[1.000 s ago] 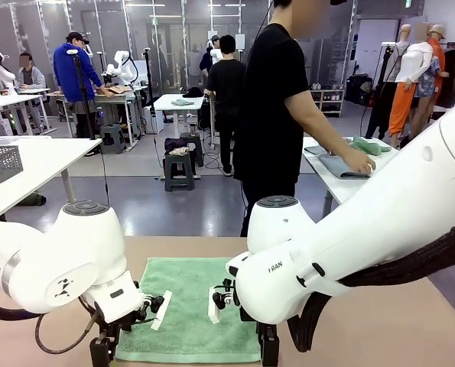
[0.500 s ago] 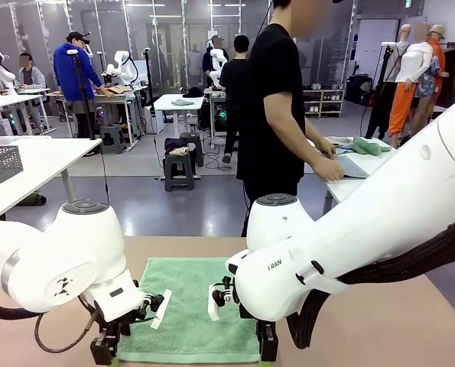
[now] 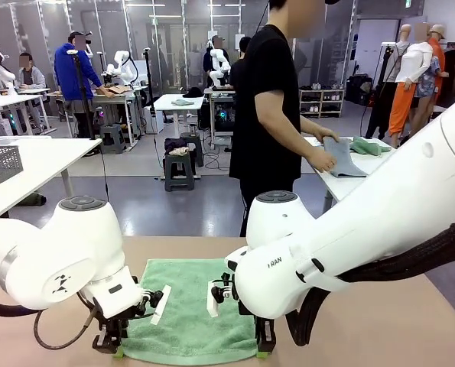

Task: Fold the towels and place them in the basket.
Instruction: When a person lays out a Towel with hook on the table, fold it in half twice.

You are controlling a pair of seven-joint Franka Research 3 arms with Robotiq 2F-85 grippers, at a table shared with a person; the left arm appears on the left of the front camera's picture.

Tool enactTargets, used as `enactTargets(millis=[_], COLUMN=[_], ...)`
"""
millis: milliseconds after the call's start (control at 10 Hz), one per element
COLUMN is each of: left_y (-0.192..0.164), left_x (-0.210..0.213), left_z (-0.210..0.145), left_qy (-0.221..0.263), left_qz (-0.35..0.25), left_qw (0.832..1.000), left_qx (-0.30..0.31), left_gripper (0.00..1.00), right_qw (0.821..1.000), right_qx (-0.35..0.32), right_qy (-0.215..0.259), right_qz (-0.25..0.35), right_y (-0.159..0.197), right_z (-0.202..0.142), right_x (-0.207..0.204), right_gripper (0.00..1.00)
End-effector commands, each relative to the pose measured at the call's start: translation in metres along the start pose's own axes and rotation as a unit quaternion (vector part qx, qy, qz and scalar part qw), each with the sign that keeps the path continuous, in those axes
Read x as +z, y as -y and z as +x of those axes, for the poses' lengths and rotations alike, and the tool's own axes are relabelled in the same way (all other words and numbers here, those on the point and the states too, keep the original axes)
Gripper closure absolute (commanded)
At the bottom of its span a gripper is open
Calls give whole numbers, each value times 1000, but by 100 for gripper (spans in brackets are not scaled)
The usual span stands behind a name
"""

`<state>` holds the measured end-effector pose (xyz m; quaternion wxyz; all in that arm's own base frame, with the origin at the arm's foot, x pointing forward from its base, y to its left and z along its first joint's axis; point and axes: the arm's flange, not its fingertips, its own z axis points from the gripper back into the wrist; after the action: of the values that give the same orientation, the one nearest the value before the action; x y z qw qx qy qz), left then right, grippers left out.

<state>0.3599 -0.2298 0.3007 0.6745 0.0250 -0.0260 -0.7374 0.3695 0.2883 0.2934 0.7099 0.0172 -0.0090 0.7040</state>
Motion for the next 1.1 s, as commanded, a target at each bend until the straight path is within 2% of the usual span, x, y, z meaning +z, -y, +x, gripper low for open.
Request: enactTargets(millis=[0, 100, 200, 300, 900, 1000], left_y=[38, 38, 38, 38, 37, 0], left_x=[-3, -3, -2, 0, 1, 4], left_z=[-24, -24, -23, -23, -24, 0], left_qy=[3, 0, -1, -3, -1, -1], left_qz=[6, 7, 8, 10, 13, 5], left_qw=[1000, 1000, 1000, 1000, 1000, 1000], left_qx=[-8, -10, -11, -13, -9, -3], left_gripper=[84, 100, 100, 100, 100, 100], right_qw=[1000, 1000, 1000, 1000, 999, 1000], right_qx=[5, 4, 5, 4, 3, 16], right_qy=[-9, -12, -16, -20, -35, -18], right_qz=[-4, -4, -6, -6, -9, -2], right_y=[-3, -4, -5, -6, -10, -5], right_z=[-4, -3, -3, -3, 0, 0], right_x=[-6, -5, -3, 0, 10, 9], right_gripper=[65, 100, 85, 100, 100, 100])
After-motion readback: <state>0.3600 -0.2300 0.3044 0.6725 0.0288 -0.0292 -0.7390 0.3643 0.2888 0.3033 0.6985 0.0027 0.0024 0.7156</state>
